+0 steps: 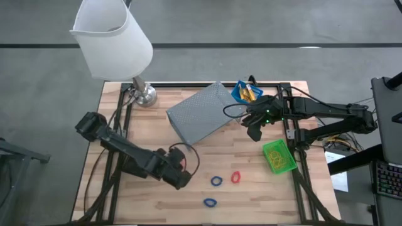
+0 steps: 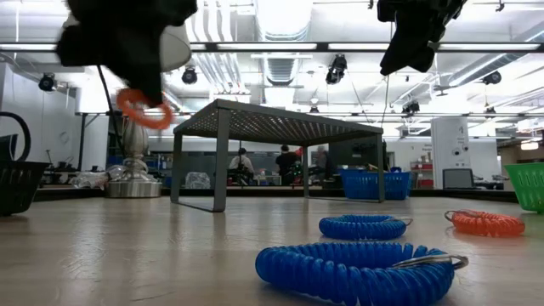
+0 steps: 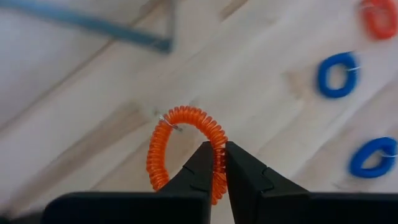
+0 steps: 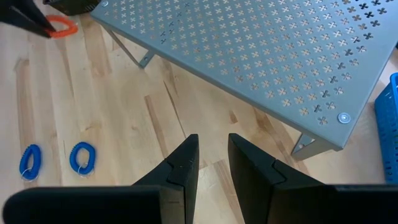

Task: Pick & Place Office Desk Supplies
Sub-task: Put the orange spring keychain into the black basket

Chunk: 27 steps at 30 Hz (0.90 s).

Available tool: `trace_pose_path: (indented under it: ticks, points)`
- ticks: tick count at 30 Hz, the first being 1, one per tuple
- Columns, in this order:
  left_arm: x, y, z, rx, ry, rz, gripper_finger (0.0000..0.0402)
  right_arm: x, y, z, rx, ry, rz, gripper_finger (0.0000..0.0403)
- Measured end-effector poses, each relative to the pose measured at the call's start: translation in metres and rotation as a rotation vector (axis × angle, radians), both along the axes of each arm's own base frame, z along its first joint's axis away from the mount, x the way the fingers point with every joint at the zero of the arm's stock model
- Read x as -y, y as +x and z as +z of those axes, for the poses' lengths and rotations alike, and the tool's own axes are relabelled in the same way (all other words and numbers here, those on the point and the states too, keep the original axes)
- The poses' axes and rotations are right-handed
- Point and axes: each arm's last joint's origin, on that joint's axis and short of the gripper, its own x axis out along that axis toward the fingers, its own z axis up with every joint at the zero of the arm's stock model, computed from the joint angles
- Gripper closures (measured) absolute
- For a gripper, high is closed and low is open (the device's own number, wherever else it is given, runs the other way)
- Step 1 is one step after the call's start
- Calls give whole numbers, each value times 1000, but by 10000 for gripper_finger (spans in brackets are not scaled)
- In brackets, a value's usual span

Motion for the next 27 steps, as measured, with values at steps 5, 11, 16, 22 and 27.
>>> trace_pose_path:
  ticks: [5, 11, 16, 22, 27]
  points:
    - [0, -20, 5, -86, -8, 126, 369, 0, 0, 0, 0, 0, 0, 319]
    - [1, -42, 16, -142, -15, 234, 368, 0, 0, 0, 0, 0, 0, 319]
    - [5, -58, 26, -209, -98, 282, 368, 0, 0, 0, 0, 0, 0, 319]
    - [10, -81, 33, -272, -47, 343, 368, 0, 0, 0, 0, 0, 0, 319]
    - [15, -97, 36, -309, 6, 378, 368, 0, 0, 0, 0, -1, 0, 319]
